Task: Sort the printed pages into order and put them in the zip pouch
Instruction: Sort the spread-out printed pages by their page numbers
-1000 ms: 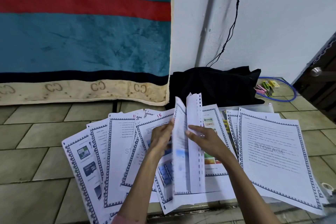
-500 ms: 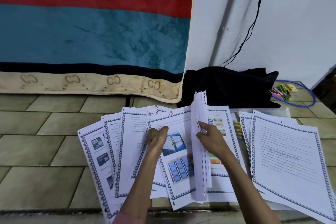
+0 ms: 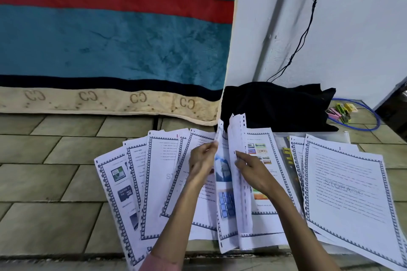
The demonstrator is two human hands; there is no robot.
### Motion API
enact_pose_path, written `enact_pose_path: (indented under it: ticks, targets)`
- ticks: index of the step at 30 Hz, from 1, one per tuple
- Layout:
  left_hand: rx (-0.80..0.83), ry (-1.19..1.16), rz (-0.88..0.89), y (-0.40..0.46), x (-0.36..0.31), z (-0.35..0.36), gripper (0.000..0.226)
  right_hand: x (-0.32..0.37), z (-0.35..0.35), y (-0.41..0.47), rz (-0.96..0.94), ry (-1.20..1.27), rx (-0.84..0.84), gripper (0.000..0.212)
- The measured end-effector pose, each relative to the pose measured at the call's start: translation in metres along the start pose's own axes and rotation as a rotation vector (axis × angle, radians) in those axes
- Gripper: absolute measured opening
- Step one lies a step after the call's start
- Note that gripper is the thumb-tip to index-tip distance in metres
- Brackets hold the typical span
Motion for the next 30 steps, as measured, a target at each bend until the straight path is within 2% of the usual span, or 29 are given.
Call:
enact_pose_path:
  ticks: [2, 4, 5, 8, 10, 13, 14, 16, 18, 20, 22, 24, 25, 28, 30]
  targets:
    - [0.199, -0.168, -0.141, -0.007, -0.003, 0.016, 0.055, 0.004, 0.001, -0.003, -0.015, 0.072, 0.027, 0.04]
    - [0.192, -0.19, -0.166, -0.005, -0.002, 0.015, 0.063, 0.005, -0.002, -0.003, -0.029, 0.032, -0.015, 0.024]
    - [0.121, -0.059, -0.115, -0.003, -0.002, 0.008, 0.061, 0.004, -0.004, -0.003, -0.03, -0.014, -0.053, 0.019]
    - [-0.197, 0.615, 0.022, 0.007, 0.006, -0.025, 0.047, -0.001, -0.013, -0.003, -0.008, -0.048, -0.136, 0.019]
    - [-0.28, 0.71, -0.031, 0.008, 0.011, -0.042, 0.044, -0.004, -0.019, -0.005, 0.014, -0.022, -0.171, 0.017]
    - [-0.325, 0.665, -0.092, 0.013, 0.017, -0.054, 0.055, -0.008, -0.027, -0.004, 0.038, -0.004, -0.219, 0.011]
    - [-0.315, 0.635, -0.083, 0.016, 0.018, -0.056, 0.049, -0.01, -0.028, -0.004, 0.041, -0.009, -0.229, 0.012]
    - [-0.289, 0.533, -0.029, 0.024, 0.017, -0.066, 0.003, -0.012, -0.029, -0.003, 0.038, -0.027, -0.232, 0.01]
    - [-0.234, 0.477, 0.019, 0.028, 0.015, -0.074, 0.023, -0.011, -0.028, -0.003, 0.029, -0.067, -0.23, 0.013]
    - [-0.214, 0.455, 0.018, 0.026, 0.011, -0.085, 0.015, -0.011, -0.024, -0.001, 0.005, -0.091, -0.238, 0.012]
    - [-0.264, 0.35, 0.015, 0.026, 0.005, -0.101, 0.013, -0.009, -0.018, 0.001, -0.032, -0.099, -0.245, 0.01]
    - [-0.272, 0.182, -0.028, 0.026, 0.003, -0.118, 0.047, -0.007, -0.011, 0.004, -0.054, -0.137, -0.251, 0.013]
    - [-0.25, 0.094, -0.049, 0.026, 0.003, -0.124, 0.057, -0.005, -0.008, 0.006, -0.066, -0.146, -0.246, 0.012]
    - [-0.168, -0.045, -0.083, 0.023, 0.007, -0.133, 0.043, -0.002, 0.002, 0.009, -0.065, -0.187, -0.174, 0.068]
    - [-0.159, -0.038, -0.069, 0.02, 0.012, -0.133, 0.037, 0.009, 0.013, 0.006, -0.066, -0.338, -0.215, 0.081]
Point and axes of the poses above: each hand's wrist, its own y-axis towards the middle knuckle, its own z-axis out of the palm, x = y × z, the point moved 3 cm from there along y, towards the middle knuckle, and after that the axes turned 11 degrees about -y, right-handed, at the moved point
